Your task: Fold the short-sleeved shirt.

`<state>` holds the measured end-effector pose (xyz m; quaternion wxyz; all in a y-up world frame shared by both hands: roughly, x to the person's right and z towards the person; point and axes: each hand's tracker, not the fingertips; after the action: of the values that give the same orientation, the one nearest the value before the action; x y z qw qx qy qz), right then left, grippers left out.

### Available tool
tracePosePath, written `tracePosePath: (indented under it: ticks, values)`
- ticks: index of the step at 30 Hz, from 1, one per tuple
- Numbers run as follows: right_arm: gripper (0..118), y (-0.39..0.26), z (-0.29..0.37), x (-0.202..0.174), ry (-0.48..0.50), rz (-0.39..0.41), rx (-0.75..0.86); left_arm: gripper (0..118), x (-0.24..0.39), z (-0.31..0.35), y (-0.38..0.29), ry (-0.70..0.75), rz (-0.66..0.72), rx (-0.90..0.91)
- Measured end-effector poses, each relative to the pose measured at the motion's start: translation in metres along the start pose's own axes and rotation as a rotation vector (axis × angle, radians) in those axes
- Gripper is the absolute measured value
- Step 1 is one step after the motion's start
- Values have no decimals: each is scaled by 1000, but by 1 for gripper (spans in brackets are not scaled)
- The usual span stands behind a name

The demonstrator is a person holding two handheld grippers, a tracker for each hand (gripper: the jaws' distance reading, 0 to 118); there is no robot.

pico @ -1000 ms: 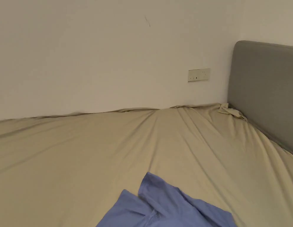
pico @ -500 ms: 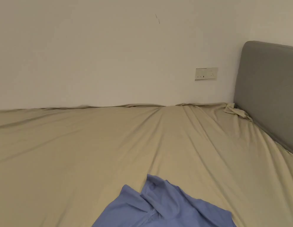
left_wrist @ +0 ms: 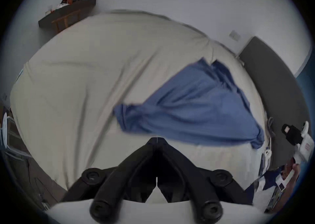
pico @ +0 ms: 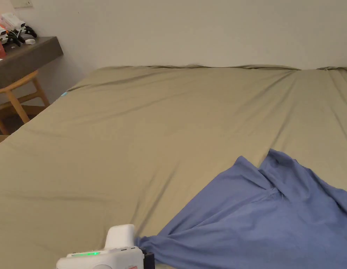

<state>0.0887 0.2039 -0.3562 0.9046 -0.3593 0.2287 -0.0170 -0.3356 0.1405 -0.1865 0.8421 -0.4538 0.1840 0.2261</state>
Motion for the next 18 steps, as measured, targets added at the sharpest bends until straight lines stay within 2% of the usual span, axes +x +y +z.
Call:
tracePosePath:
  ticks: [2, 3, 4, 5, 6, 8, 10, 11, 12, 13, 14, 15, 16, 17, 18]
  values:
    - [3, -1, -2, -11, 44, 30, -28, 0, -6, -17, -6, 43, 51, -4]
    - [3, -3, -1, -14, 43, 55, -29, 22, -18, -22, 1, 53, 94, 23]
    - [3, -1, -2, -17, 40, 80, -28, 70, -29, -30, 10, 46, 148, 47]
    - [3, 1, -2, -20, 36, 91, -23, 110, -36, -40, 16, 55, 178, 66]
    - [3, 3, -3, -21, 35, 92, -20, 118, -39, -50, 21, 54, 196, 55]
    - [3, 8, -6, -7, 37, 89, -25, 118, -37, -68, 40, 35, 206, 95]
    - [3, 12, -11, -5, 10, 79, -37, 118, -34, -94, 50, 104, 177, 1]
    - [3, 16, -9, -5, 1, 78, -41, 112, -32, -106, 55, 111, 167, -36]
    - [3, 18, -11, -3, -9, 76, -43, 95, -30, -117, 59, 124, 148, -47]
    - [3, 19, -13, -1, -19, 74, -46, 91, -26, -122, 58, 138, 139, -44]
    - [3, 20, -15, 2, -27, 75, -49, 79, -18, -124, 56, 243, 109, -46]
    - [3, 21, -20, 18, -32, 75, -51, 32, -14, -118, 54, 236, 82, 0]
    - [3, 24, -25, 22, -42, 78, -53, 11, -10, -114, 54, 205, 64, 29]
    - [3, 29, -31, 28, -52, 82, -56, 8, -8, -109, 56, 108, 69, 25]
    - [3, 36, -40, 36, -57, 87, -60, 8, -7, -104, 57, 120, 66, 20]
